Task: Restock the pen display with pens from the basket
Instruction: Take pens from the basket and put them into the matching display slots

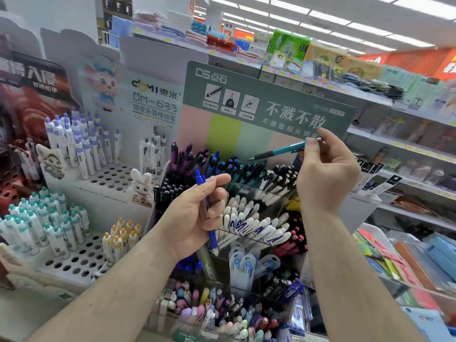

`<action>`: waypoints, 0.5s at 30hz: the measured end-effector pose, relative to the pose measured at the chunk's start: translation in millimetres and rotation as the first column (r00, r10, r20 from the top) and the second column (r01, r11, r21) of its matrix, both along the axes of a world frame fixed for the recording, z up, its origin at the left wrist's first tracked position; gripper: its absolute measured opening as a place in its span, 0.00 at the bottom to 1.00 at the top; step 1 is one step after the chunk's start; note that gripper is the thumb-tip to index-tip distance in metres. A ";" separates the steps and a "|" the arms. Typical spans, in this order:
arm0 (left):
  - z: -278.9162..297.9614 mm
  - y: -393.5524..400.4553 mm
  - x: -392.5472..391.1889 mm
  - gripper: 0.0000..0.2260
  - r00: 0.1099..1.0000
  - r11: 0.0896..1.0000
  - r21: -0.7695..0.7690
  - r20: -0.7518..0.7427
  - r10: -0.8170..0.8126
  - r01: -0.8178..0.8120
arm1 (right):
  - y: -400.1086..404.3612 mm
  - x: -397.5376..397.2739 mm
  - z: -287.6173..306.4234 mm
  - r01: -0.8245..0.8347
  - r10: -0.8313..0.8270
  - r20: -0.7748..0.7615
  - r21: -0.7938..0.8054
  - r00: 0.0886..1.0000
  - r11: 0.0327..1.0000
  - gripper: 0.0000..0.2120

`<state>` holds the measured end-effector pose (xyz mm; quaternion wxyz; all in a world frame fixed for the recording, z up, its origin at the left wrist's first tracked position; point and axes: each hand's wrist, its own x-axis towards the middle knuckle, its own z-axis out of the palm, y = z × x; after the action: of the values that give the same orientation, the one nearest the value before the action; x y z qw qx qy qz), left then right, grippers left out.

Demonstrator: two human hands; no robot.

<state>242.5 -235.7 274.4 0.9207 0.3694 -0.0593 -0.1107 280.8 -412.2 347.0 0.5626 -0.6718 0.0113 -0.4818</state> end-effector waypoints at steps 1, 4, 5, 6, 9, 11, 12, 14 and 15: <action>-0.7 0.6 -0.2 0.14 1.000 1.000 0.014 0.003 -0.004 0.004 | 1.8 5.7 0.9 0.019 -0.018 0.009 -0.070 1.000 0.997 0.11; -2.6 2.1 -0.5 0.16 1.000 0.999 0.043 0.004 -0.018 0.017 | 8.6 20.3 1.0 0.018 -0.023 -0.018 -0.268 1.000 0.963 0.11; -2.8 2.5 -0.8 0.17 1.000 0.999 0.041 0.003 -0.024 0.024 | 11.4 24.3 0.7 -0.001 -0.017 -0.051 -0.326 0.999 0.945 0.11; -3.1 3.1 -1.0 0.17 1.000 0.999 0.036 0.001 -0.030 0.029 | 14.4 27.8 0.2 -0.027 -0.009 -0.093 -0.378 0.996 0.925 0.12; -3.4 5.3 -2.6 0.20 0.999 0.999 0.012 -0.004 -0.051 0.051 | 22.6 37.6 -1.9 -0.130 -0.010 -0.265 -0.503 0.964 0.854 0.12; -3.3 7.1 -2.9 0.21 0.997 0.997 -0.004 0.000 -0.071 0.071 | 26.7 43.3 -3.6 -0.197 -0.077 -0.405 -0.592 0.911 0.781 0.12; -3.1 8.0 -3.1 0.22 0.997 0.996 -0.014 -0.002 -0.083 0.083 | 28.5 44.4 -3.0 -0.211 -0.149 -0.456 -0.645 0.877 0.734 0.12; -2.8 9.2 -3.7 0.24 0.995 0.995 -0.023 -0.013 -0.102 0.102 | 31.2 47.3 1.2 -0.228 -0.261 -0.529 -0.689 0.807 0.688 0.11; -3.0 9.6 -4.1 0.25 0.994 0.994 -0.018 -0.019 -0.107 0.107 | 32.3 49.7 4.3 -0.244 -0.280 -0.567 -0.677 0.775 0.695 0.10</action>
<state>238.4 -226.2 271.4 0.9172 0.3566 -0.0710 -0.1630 330.5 -379.9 351.3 0.2108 -0.9571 0.0174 -0.1980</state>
